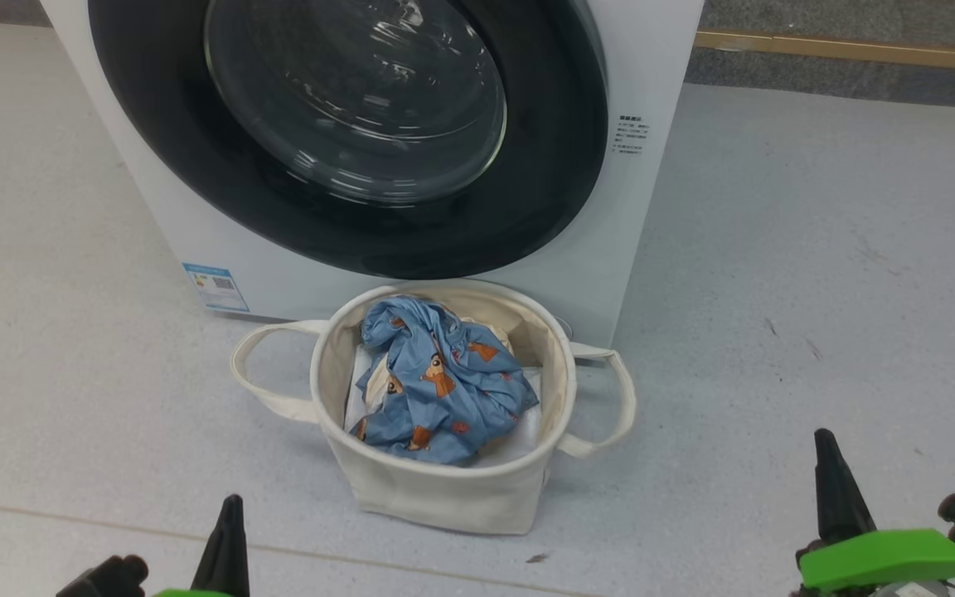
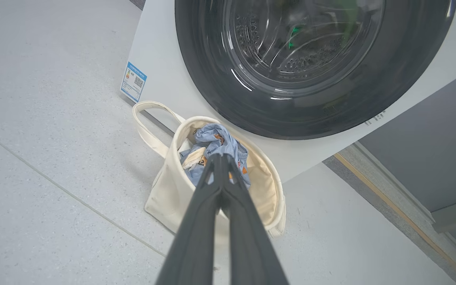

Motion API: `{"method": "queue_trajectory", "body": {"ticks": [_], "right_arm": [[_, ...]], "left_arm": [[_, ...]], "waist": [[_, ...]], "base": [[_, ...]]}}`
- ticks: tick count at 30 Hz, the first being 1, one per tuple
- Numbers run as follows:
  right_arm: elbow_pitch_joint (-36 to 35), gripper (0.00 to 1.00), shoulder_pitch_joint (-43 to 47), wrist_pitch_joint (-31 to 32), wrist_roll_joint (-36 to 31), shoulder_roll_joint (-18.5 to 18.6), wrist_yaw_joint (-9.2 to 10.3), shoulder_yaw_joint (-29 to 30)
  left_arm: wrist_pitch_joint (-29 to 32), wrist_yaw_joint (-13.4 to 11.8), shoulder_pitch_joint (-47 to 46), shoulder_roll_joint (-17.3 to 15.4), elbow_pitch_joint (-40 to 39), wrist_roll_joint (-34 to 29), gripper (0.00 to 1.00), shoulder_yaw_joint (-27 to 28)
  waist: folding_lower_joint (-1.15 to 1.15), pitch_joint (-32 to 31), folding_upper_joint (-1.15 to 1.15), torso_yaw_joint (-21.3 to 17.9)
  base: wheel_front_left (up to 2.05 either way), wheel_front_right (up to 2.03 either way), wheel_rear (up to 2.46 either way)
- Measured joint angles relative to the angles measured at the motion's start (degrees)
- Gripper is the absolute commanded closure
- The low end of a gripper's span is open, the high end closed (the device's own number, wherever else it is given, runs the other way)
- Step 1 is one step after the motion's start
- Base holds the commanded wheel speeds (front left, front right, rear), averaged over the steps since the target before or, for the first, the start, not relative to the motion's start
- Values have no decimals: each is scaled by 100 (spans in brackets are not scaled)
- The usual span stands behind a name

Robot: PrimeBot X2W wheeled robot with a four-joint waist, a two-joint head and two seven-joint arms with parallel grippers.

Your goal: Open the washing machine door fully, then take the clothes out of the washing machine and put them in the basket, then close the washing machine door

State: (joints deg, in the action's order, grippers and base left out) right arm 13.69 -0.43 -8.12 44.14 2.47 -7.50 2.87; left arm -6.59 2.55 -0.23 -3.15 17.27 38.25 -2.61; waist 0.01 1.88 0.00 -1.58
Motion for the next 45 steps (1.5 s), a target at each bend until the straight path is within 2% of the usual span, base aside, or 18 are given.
{"method": "queue_trajectory", "body": {"ticks": [45], "right_arm": [[122, 100, -163, 758, 2795, 16, 1, 178]], "left_arm": [[732, 257, -182, 30, -52, 3059, 100, 391]], "waist": [[0, -98, 0, 91]], "base": [[0, 0, 0]]}}
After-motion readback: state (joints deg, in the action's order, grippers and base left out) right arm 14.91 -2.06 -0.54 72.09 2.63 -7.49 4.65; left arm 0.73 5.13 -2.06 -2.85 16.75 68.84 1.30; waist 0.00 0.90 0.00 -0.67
